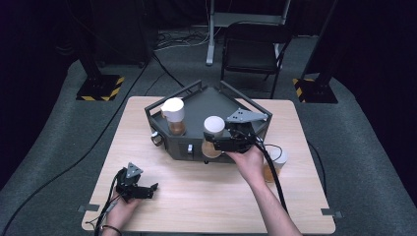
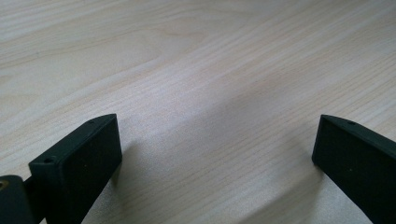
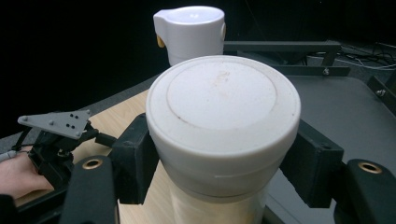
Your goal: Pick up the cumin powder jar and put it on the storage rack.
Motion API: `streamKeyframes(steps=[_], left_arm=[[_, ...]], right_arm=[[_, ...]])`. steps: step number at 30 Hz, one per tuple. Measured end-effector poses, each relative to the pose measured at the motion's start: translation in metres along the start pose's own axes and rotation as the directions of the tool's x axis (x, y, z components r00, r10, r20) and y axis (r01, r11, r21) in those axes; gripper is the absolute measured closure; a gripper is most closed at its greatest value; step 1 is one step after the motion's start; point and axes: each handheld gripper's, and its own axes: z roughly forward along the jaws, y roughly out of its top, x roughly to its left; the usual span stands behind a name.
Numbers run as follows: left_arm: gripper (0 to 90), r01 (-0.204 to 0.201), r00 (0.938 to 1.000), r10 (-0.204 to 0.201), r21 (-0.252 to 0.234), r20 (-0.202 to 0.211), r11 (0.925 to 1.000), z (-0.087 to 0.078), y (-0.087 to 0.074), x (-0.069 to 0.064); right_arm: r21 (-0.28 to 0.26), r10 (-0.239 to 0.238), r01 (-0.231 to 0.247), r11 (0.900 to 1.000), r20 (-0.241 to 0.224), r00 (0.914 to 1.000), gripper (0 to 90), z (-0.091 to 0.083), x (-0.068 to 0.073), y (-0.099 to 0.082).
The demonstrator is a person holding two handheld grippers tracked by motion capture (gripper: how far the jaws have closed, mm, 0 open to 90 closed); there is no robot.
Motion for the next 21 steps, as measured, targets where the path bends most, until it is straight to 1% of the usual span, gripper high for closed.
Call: streamKeyframes(steps=[6,11,16,21], left_arm=[[0.9,0.000,1.0000,0.000,0.000,0.000,1.0000,0.000,0.000,0.000],[0.9,0.000,1.0000,0.000,0.000,0.001,1.0000,0.000,0.000,0.000],[0.9,0.000,1.0000,0.000,0.000,0.001,1.0000,0.000,0.000,0.000],[0.8,-0.001,1.0000,0.001,0.000,0.001,1.0000,0.000,0.000,0.000]], right_arm=[[-0.026,0.020,-0.020,0.9995,0.000,0.9998,33.1,-0.002,-0.004,0.003],[-0.041,0.034,-0.033,0.9986,0.010,0.9994,33.1,0.000,-0.007,0.008],[-0.053,0.043,-0.041,0.9977,0.039,0.9983,33.1,0.004,-0.009,0.012],[-0.047,0.045,-0.041,0.9980,0.079,0.9959,33.1,0.012,-0.010,0.015]])
